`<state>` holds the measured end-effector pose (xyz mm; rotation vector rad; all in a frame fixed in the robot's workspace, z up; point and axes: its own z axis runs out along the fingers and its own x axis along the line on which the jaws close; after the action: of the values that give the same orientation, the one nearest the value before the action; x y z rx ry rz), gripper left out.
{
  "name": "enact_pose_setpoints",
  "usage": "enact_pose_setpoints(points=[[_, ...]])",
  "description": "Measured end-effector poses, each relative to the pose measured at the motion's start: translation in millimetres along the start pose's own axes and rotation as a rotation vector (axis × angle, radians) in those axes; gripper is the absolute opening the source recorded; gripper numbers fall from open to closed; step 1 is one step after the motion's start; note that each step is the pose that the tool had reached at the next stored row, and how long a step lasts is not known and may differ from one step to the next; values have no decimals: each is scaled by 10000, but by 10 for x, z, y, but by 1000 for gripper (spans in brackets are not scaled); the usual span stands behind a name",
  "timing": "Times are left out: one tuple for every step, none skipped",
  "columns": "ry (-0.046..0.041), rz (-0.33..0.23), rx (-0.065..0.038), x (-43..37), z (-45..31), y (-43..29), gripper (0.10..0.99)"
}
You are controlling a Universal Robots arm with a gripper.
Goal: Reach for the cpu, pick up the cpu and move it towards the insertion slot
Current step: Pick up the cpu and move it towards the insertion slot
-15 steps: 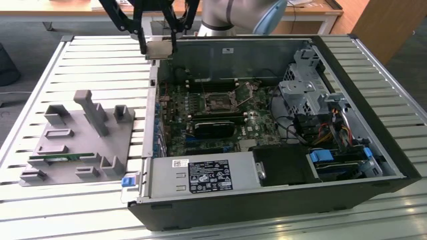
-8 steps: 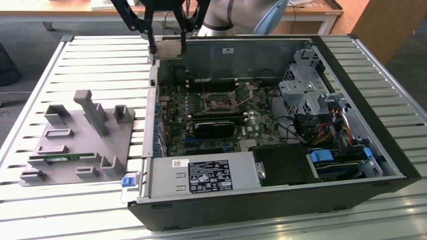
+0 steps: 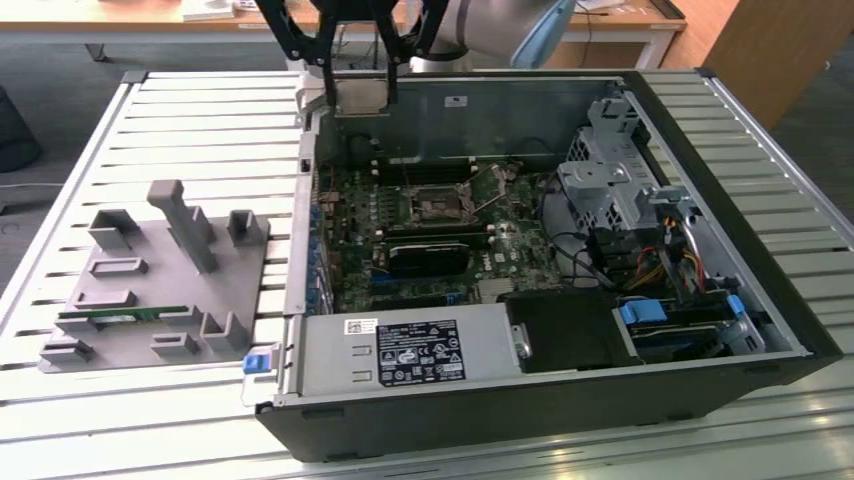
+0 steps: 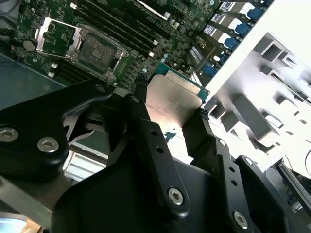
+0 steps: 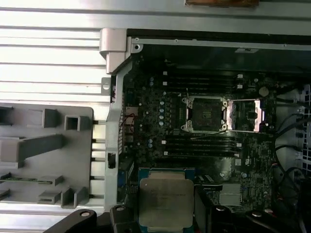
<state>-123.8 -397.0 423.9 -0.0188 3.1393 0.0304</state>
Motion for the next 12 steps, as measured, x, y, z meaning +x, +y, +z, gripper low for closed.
enact_pose_setpoints(points=[[0, 0, 0, -25, 0, 5, 541], [0, 0, 1, -50, 1, 11, 541], [0, 1, 0, -76, 2, 16, 541], [-1, 1, -1, -102, 2, 22, 541], [-1, 1, 0, -127, 3, 28, 541], [0, 1, 0, -153, 3, 35, 541], [0, 0, 1, -179, 3, 42, 541], [0, 0, 0, -206, 4, 49, 541], [-1, 0, 0, -234, 5, 57, 541], [-1, 0, 0, -261, 5, 68, 541], [0, 0, -1, -291, 6, 82, 541], [0, 1, 0, -319, 7, 95, 541]])
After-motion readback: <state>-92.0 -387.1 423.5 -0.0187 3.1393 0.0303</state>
